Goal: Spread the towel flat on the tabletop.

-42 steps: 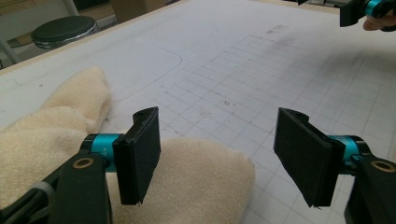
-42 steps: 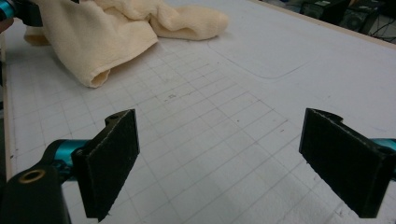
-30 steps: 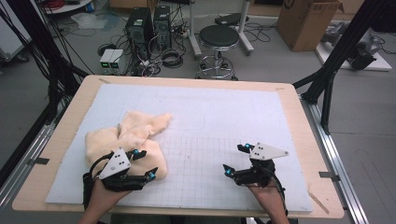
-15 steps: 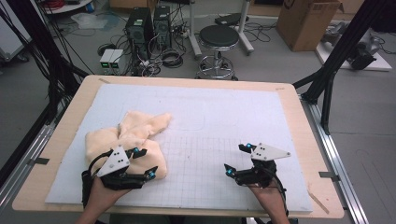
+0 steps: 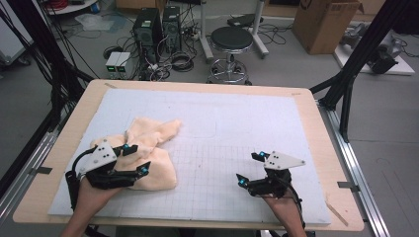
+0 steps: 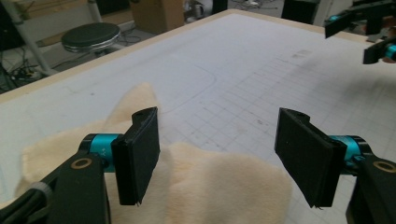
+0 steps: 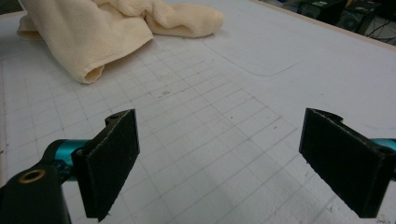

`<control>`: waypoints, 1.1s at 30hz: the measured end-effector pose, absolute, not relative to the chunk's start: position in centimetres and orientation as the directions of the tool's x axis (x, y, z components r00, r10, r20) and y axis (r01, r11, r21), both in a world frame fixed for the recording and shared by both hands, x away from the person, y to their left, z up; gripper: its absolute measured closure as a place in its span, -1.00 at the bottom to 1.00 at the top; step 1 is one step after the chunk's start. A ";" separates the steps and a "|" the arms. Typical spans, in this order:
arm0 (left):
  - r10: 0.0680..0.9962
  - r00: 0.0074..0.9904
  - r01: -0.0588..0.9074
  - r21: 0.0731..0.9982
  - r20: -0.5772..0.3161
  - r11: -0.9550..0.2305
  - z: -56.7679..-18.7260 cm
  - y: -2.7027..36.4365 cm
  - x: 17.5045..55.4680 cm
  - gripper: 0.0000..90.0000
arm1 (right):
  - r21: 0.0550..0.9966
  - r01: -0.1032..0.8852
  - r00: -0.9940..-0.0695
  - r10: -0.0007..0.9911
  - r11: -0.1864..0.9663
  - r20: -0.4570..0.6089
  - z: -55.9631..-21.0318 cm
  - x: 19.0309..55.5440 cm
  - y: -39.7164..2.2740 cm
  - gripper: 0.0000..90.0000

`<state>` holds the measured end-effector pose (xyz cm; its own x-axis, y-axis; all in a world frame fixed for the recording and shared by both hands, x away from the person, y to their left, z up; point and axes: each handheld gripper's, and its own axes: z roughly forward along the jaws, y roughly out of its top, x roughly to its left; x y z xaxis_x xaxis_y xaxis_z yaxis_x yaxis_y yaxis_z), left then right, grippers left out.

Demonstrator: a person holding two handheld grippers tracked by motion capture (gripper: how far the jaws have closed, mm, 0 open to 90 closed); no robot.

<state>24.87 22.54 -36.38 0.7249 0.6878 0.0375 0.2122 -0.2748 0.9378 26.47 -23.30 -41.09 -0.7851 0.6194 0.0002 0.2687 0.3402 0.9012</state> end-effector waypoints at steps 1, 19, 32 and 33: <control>0.702 0.711 0.217 0.937 0.039 -0.273 -36.2 23.2 25.1 -0.31 | 0.900 0.271 -0.786 0.618 0.342 0.002 -41.1 26.4 -23.3 -0.74; 0.766 0.640 0.341 0.872 0.058 -0.350 -39.3 25.5 26.8 -0.36 | 0.895 0.267 -0.789 0.614 0.358 -0.010 -41.2 26.5 -23.0 -0.74; 0.783 0.619 0.353 0.869 0.060 -0.345 -40.3 25.9 26.8 0.45 | 0.893 0.268 -0.792 0.610 0.360 -0.008 -41.3 26.5 -23.0 -0.74; 0.780 0.624 0.355 0.869 0.054 -0.345 -40.2 26.0 26.8 0.51 | 0.894 0.269 -0.792 0.611 0.359 -0.007 -41.3 26.5 -22.9 -0.74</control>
<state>26.76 25.96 -40.23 0.6238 0.7797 0.0544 0.3554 -0.3449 0.8687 26.46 -22.95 -41.28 -0.7917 0.6109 -0.0073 0.2689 0.3592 0.8937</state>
